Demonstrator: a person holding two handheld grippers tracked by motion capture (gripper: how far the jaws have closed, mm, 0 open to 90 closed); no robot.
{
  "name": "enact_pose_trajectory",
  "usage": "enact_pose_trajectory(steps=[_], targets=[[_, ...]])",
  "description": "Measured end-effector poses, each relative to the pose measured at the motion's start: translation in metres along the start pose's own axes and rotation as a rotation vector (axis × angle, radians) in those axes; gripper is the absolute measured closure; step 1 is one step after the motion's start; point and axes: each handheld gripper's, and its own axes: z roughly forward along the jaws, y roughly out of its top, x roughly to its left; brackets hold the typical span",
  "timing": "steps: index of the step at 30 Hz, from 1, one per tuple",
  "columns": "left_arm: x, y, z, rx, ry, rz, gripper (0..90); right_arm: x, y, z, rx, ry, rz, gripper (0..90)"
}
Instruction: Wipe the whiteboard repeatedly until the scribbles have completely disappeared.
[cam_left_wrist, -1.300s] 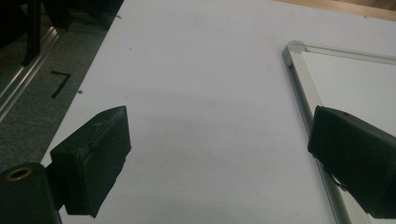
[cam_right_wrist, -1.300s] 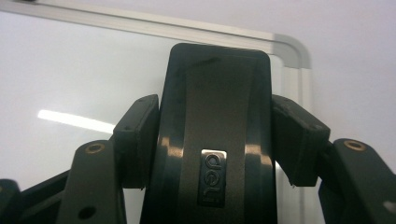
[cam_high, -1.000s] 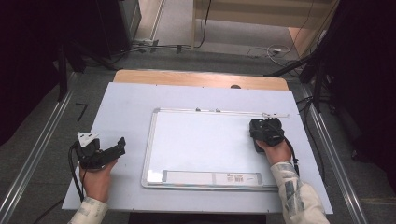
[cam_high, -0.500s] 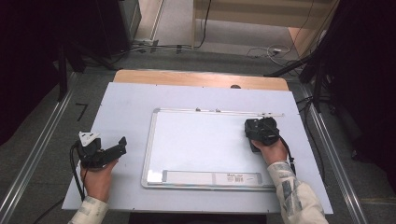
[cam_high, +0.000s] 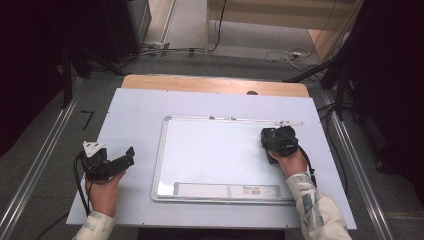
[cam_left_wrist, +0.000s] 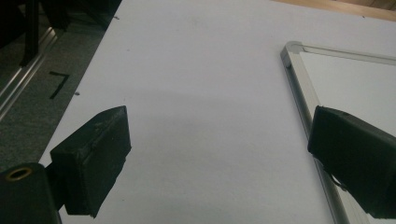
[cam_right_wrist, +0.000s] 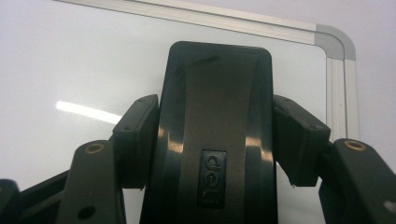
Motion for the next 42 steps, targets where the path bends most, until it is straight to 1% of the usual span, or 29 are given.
enact_pose_trajectory(steps=[1, 4, 6, 7, 8, 9, 10, 11, 13, 15, 20, 23, 26, 28, 29, 30, 33, 35, 37, 42], targets=[[0.0, 0.0, 0.0, -0.001, 0.0, -0.001, 6.4, -0.002, 0.0, 0.0, 0.001, 0.008, 0.005, 35.8], [0.002, 0.0, -0.001, 0.0, 0.002, -0.004, 6.4, -0.013, 0.0, -0.001, 0.0, -0.006, 0.03, 35.8], [0.003, -0.001, -0.001, 0.0, 0.002, -0.007, 6.4, -0.025, 0.0, -0.001, -0.003, -0.026, 0.062, 35.8], [0.004, -0.001, -0.001, -0.001, 0.001, -0.01, 6.4, -0.029, 0.0, 0.0, -0.005, -0.031, 0.068, 35.8], [0.004, -0.001, -0.001, -0.002, 0.001, -0.011, 6.4, -0.034, 0.001, 0.0, -0.006, -0.031, 0.092, 35.7], [0.004, -0.001, -0.001, -0.001, 0.001, -0.011, 6.4, -0.036, 0.002, 0.001, -0.006, -0.026, 0.107, 35.7], [0.004, -0.001, -0.002, -0.001, 0.0, -0.012, 6.4, -0.035, 0.003, 0.002, -0.009, -0.034, 0.093, 35.7], [0.004, -0.001, -0.002, -0.002, 0.001, -0.01, 6.4, -0.032, 0.004, 0.004, -0.012, -0.058, 0.078, 35.8], [0.004, -0.001, -0.002, -0.004, 0.002, -0.01, 6.4, -0.031, 0.007, 0.006, -0.011, -0.057, 0.086, 35.8], [0.004, -0.001, -0.002, -0.001, 0.004, -0.01, 6.4, -0.028, 0.01, 0.008, -0.013, -0.053, 0.079, 35.7], [-0.001, 0.0, 0.001, 0.002, 0.003, 0.0, 6.4, -0.008, 0.011, 0.01, -0.014, -0.015, 0.036, 35.7], [0.0, 0.0, 0.001, 0.003, 0.003, -0.001, 6.4, 0.006, 0.007, 0.007, -0.011, 0.01, -0.004, 35.8], [0.001, -0.001, 0.001, 0.004, 0.005, -0.005, 6.4, 0.013, 0.001, 0.002, -0.005, 0.024, -0.031, 35.8], [0.002, -0.001, 0.0, 0.002, 0.003, -0.008, 6.4, 0.015, -0.005, -0.003, -0.006, 0.03, -0.041, 35.8], [0.002, -0.001, 0.0, 0.001, 0.003, -0.008, 6.4, 0.014, -0.01, -0.007, -0.004, 0.03, -0.038, 35.8], [0.002, -0.001, -0.001, 0.001, 0.002, -0.009, 6.4, 0.013, -0.012, -0.009, -0.007, 0.031, -0.038, 35.8], [0.002, -0.001, 0.0, 0.002, 0.0, -0.009, 6.4, -0.001, -0.021, -0.016, -0.005, 0.015, -0.015, 35.8], [0.001, -0.001, 0.0, -0.001, -0.001, -0.006, 6.4, -0.011, -0.024, -0.019, -0.004, 0.001, 0.011, 35.8], [0.001, -0.001, 0.0, -0.001, -0.002, -0.004, 6.4, -0.019, -0.023, -0.019, -0.005, -0.017, 0.038, 35.8], [0.001, -0.001, 0.0, -0.001, 0.0, -0.008, 6.4, -0.028, -0.015, -0.011, -0.012, -0.048, 0.072, 35.7]])
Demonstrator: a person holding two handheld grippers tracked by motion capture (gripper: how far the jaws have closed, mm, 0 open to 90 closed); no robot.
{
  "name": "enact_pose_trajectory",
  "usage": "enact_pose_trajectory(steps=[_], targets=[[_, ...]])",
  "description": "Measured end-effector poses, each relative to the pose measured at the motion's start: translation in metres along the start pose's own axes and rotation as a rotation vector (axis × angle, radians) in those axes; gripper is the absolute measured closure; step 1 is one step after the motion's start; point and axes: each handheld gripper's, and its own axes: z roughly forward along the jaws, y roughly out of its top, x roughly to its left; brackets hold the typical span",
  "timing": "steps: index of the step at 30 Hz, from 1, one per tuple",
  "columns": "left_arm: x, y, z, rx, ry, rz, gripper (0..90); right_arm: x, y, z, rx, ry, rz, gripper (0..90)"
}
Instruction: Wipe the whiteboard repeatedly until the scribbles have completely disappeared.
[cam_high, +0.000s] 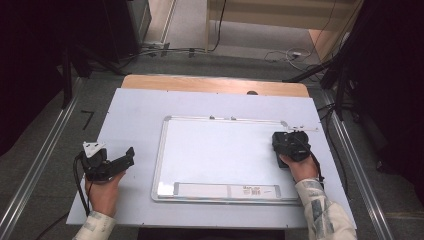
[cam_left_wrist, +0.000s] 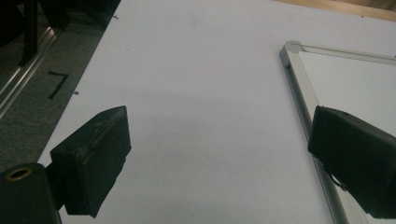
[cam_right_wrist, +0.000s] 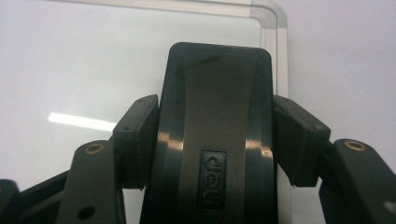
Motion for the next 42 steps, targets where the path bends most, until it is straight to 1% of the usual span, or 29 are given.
enact_pose_trajectory(steps=[4, 10, 15, 21, 30, 33, 34, 35, 36, 38, 41, 42], targets=[[-0.001, 0.0, 0.0, 0.002, 0.003, 0.007, 6.4, -0.001, 0.011, 0.01, -0.007, -0.011, 0.017, 35.7], [0.0, 0.0, 0.0, 0.002, 0.007, 0.001, 6.4, -0.002, 0.027, 0.023, -0.017, -0.023, 0.039, 35.6], [0.0, 0.0, 0.001, 0.007, 0.006, 0.004, 6.4, -0.002, 0.034, 0.029, -0.016, -0.031, 0.045, 35.7], [0.0, 0.0, 0.002, 0.007, 0.007, 0.002, 6.4, -0.001, 0.028, 0.023, -0.009, -0.031, 0.039, 35.7], [-0.001, 0.0, 0.002, 0.006, 0.0, 0.006, 6.4, 0.004, 0.004, 0.003, 0.005, -0.015, 0.016, 35.8], [-0.001, 0.001, 0.003, 0.005, -0.003, 0.007, 6.4, 0.013, -0.003, -0.003, 0.01, 0.004, -0.016, 35.8], [-0.002, 0.001, 0.003, 0.005, -0.002, 0.009, 6.4, 0.019, -0.005, -0.005, 0.011, 0.015, -0.036, 35.8], [-0.002, 0.001, 0.003, 0.005, -0.001, 0.01, 6.4, 0.028, -0.007, -0.007, 0.011, 0.031, -0.06, 35.8], [-0.002, 0.001, 0.003, 0.006, 0.0, 0.011, 6.4, 0.033, -0.008, -0.007, 0.011, 0.039, -0.076, 35.8], [-0.003, 0.001, 0.003, 0.007, -0.001, 0.013, 6.4, 0.048, -0.008, -0.006, 0.008, 0.066, -0.112, 35.8], [-0.002, 0.001, 0.003, 0.007, -0.002, 0.013, 6.4, 0.062, -0.004, -0.002, 0.003, 0.09, -0.138, 35.8], [-0.002, 0.001, 0.003, 0.005, 0.001, 0.011, 6.4, 0.064, -0.003, 0.0, 0.002, 0.094, -0.138, 35.8]])
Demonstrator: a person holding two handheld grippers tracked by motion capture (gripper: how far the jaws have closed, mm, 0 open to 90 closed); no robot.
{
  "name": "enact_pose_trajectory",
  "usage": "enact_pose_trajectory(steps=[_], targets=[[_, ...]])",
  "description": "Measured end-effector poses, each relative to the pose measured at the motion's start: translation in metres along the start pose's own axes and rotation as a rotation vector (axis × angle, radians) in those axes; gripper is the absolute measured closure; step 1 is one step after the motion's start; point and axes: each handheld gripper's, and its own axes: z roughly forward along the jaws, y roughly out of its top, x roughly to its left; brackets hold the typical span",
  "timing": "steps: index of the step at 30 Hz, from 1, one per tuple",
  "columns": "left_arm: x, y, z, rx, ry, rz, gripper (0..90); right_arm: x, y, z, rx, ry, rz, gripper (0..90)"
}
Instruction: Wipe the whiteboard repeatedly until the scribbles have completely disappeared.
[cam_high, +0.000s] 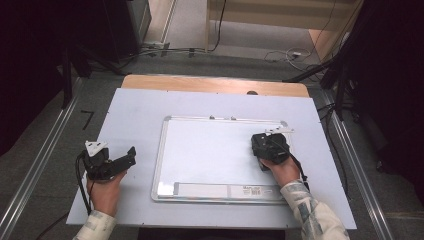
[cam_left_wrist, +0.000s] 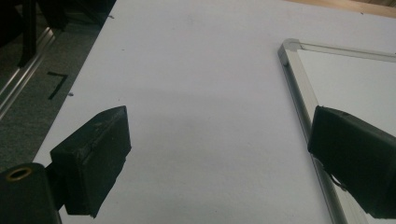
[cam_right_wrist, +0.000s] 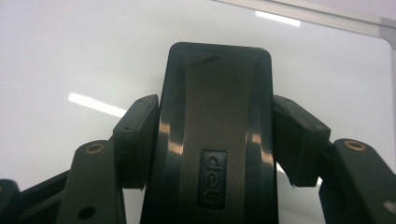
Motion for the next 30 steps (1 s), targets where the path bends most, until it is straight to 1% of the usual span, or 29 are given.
enact_pose_trajectory(steps=[3, 6, 8, 13, 17, 19, 23, 26, 30], targets=[[0.001, 0.0, -0.001, 0.002, 0.0, -0.003, 6.4, -0.001, 0.006, 0.006, -0.009, 0.0, 0.001, 35.8], [0.002, -0.001, -0.001, 0.0, 0.0, -0.003, 6.4, -0.006, 0.01, 0.01, -0.021, 0.003, 0.01, 35.8], [0.002, -0.001, -0.001, 0.001, 0.003, -0.004, 6.4, -0.011, 0.013, 0.012, -0.019, -0.005, 0.017, 35.8], [0.003, -0.001, -0.002, 0.002, 0.003, -0.005, 6.4, -0.028, 0.022, 0.019, -0.022, -0.034, 0.06, 35.8], [0.004, -0.001, -0.002, 0.004, 0.006, -0.007, 6.4, -0.043, 0.024, 0.021, -0.024, -0.056, 0.087, 35.8], [0.004, -0.001, -0.002, 0.003, 0.005, -0.009, 6.4, -0.052, 0.024, 0.02, -0.021, -0.069, 0.104, 35.8], [0.005, -0.002, -0.002, 0.003, 0.007, -0.011, 6.4, -0.064, 0.02, 0.016, -0.013, -0.082, 0.114, 35.9], [0.005, -0.002, -0.003, 0.003, 0.008, -0.01, 6.4, -0.068, 0.016, 0.012, -0.005, -0.083, 0.113, 35.9], [0.005, -0.001, -0.003, 0.002, 0.009, -0.011, 6.4, -0.068, 0.007, 0.004, -0.002, -0.075, 0.102, 35.9]])
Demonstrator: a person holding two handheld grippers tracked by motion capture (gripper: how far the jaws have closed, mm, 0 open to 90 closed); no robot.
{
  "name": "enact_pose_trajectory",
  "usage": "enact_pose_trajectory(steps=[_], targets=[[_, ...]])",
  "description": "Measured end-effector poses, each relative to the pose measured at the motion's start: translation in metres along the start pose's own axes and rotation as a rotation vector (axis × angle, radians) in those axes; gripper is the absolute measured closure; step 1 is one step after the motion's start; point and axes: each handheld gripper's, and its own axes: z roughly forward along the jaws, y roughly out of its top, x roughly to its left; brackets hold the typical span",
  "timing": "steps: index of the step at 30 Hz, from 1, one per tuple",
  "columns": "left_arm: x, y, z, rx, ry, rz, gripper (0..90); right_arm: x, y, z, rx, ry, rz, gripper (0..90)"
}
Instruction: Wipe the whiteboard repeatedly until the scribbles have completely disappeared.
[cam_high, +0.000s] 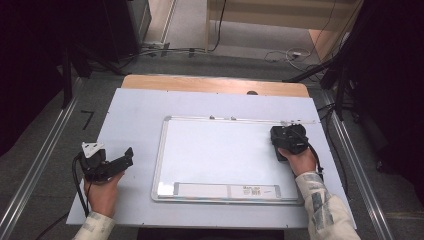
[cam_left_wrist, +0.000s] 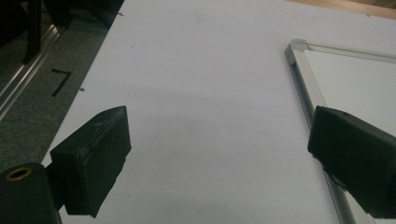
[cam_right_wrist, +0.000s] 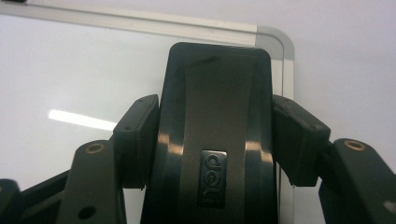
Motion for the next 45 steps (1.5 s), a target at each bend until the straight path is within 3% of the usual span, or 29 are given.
enact_pose_trajectory(steps=[9, 18, 28, 34, 45], targets=[[-0.003, 0.001, 0.001, -0.002, -0.002, 0.008, 6.4, 0.022, -0.027, -0.021, -0.006, 0.043, -0.069, 35.9], [-0.003, 0.001, 0.001, -0.003, -0.007, 0.007, 6.4, 0.042, -0.027, -0.022, -0.001, 0.084, -0.103, 35.9], [0.0, 0.001, 0.0, -0.008, -0.007, 0.0, 6.4, 0.042, -0.023, -0.024, -0.006, 0.09, -0.09, 36.1], [-0.001, 0.001, 0.0, -0.005, -0.006, 0.005, 6.4, 0.037, -0.017, -0.041, -0.08, 0.106, -0.05, 36.1], [-0.001, 0.001, 0.0, -0.004, -0.006, 0.004, 6.4, 0.033, -0.018, -0.046, -0.092, 0.089, -0.054, 36.1]])
